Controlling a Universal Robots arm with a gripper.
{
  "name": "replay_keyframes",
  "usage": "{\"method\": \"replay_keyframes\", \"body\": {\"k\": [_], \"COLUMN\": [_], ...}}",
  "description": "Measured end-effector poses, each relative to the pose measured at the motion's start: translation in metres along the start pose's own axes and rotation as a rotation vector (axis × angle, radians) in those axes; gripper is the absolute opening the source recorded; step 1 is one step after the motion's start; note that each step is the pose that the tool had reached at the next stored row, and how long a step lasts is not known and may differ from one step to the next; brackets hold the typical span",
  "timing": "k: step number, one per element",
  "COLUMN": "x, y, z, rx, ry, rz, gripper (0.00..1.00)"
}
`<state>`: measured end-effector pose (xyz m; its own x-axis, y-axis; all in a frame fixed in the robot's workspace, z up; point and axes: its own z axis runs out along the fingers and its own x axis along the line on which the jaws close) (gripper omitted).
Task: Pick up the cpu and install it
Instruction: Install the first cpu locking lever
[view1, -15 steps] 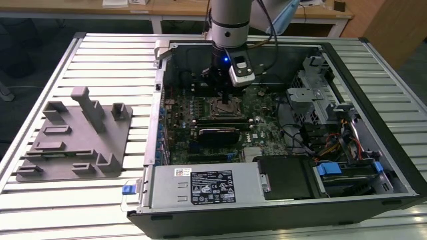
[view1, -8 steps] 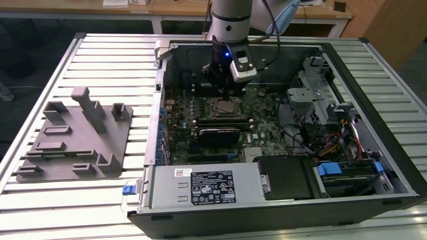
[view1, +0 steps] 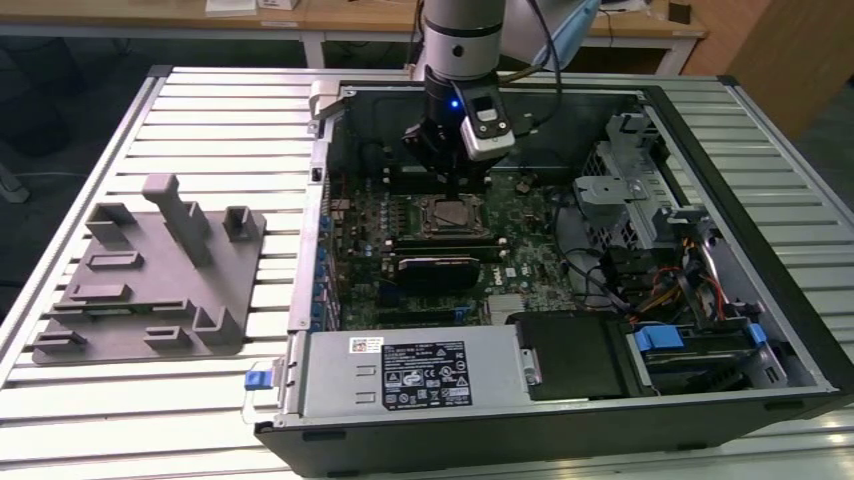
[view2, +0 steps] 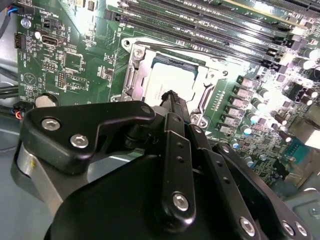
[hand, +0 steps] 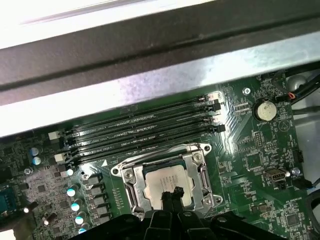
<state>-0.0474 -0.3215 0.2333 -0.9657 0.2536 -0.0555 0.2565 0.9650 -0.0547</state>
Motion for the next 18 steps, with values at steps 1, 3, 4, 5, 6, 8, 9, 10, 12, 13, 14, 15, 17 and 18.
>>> {"method": "replay_keyframes", "body": {"k": [1,3,4,5,6,8,9,10,12,13,14,15,17,18], "x": [-0.0001,-0.0005,-0.0008,-0.0012,-0.0015,-0.0023,-0.0026,-0.003,-0.0037,-0.0039,-0.0041,-0.0042,-0.0045,-0.0045], "y": [-0.0004,-0.0017,-0.0028,-0.0041,-0.0054,-0.0082,-0.0096,-0.0109,-0.0133,-0.0141,-0.0148,-0.0153,-0.0161,-0.0163], "z": [0.0,0.0001,0.0002,0.0003,0.0004,0.0006,0.0007,0.0008,0.0009,0.001,0.0011,0.0011,0.0011,0.0008], "rx": [0.0002,0.0002,0.0003,0.0004,0.0002,0.0002,0.0002,0.0001,-0.0014,-0.0049,-0.0132,-0.0264,-0.0567,-0.0615], "ry": [0.0001,-0.0001,-0.0001,0.0,-0.0001,-0.0001,-0.0001,-0.0001,0.0004,0.0014,0.0035,0.007,0.0151,0.0163], "rz": [0.0,0.0,0.0,0.0,0.0,0.0,0.0,0.0,0.0,0.0,0.001,0.001,0.002,0.002], "gripper": [0.11,0.11,0.11,0.11,0.11,0.11,0.11,0.11,0.11,0.11,0.11,0.11,0.11,0.11]}}
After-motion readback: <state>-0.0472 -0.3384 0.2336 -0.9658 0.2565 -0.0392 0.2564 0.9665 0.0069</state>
